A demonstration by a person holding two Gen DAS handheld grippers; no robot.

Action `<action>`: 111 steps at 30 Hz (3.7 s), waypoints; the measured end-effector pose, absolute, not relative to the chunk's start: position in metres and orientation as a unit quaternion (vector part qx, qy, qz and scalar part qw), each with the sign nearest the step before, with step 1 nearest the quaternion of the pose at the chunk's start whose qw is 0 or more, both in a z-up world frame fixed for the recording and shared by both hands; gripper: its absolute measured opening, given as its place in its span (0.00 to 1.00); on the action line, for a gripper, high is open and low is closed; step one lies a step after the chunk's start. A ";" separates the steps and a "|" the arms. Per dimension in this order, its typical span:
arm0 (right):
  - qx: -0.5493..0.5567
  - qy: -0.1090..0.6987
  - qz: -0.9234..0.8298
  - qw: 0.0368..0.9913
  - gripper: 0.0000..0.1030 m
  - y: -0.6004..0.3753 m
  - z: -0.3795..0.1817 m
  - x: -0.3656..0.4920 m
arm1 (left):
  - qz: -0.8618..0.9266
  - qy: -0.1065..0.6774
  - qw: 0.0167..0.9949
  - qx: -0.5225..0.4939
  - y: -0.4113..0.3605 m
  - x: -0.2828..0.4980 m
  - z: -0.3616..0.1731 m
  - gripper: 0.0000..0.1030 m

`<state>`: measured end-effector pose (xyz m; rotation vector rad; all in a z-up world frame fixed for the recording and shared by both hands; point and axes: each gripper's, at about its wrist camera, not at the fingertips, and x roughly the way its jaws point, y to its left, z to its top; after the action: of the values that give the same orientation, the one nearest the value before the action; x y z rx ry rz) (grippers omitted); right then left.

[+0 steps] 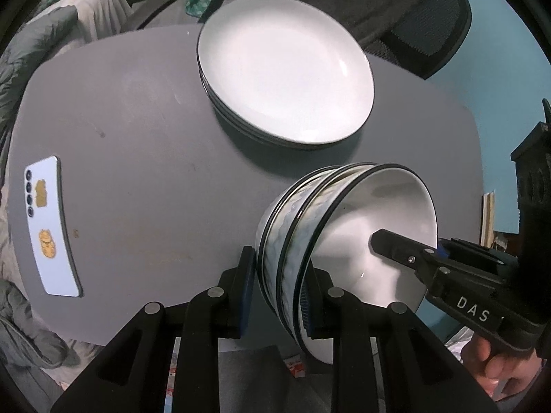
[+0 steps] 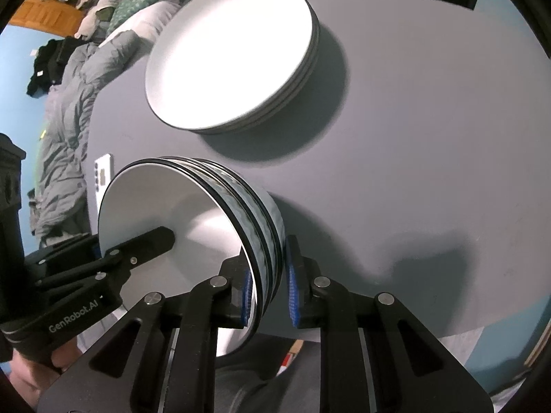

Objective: Organize plates and bowls

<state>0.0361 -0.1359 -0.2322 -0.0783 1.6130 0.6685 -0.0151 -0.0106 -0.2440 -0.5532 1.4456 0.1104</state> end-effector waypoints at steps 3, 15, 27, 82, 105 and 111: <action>-0.031 0.701 0.301 0.646 0.17 -0.132 -0.220 0.041 | 0.054 0.647 0.717 -0.252 -0.004 -0.012 -0.232 0.22; -0.035 0.679 0.319 0.661 0.17 -0.110 -0.190 0.072 | 0.064 0.621 0.736 -0.263 0.024 0.011 -0.197 0.22; -0.028 0.672 0.320 0.667 0.17 -0.082 -0.194 0.118 | 0.072 0.624 0.734 -0.259 0.053 0.066 -0.206 0.22; -0.085 0.532 0.304 0.785 0.62 -0.107 -0.066 0.124 | 0.099 0.437 0.855 -0.263 0.052 0.000 -0.069 0.68; -0.080 0.482 0.279 0.827 0.65 -0.142 -0.019 0.078 | 0.135 0.391 0.890 -0.194 0.024 -0.044 -0.009 0.82; -0.079 0.478 0.274 0.831 0.65 -0.145 -0.017 0.073 | 0.138 0.392 0.888 -0.196 0.029 -0.048 -0.008 0.82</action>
<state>0.0727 -0.1448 -0.0167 -0.1670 1.0146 0.5808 -0.0483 0.0286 -0.0085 -0.4075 0.8151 0.2872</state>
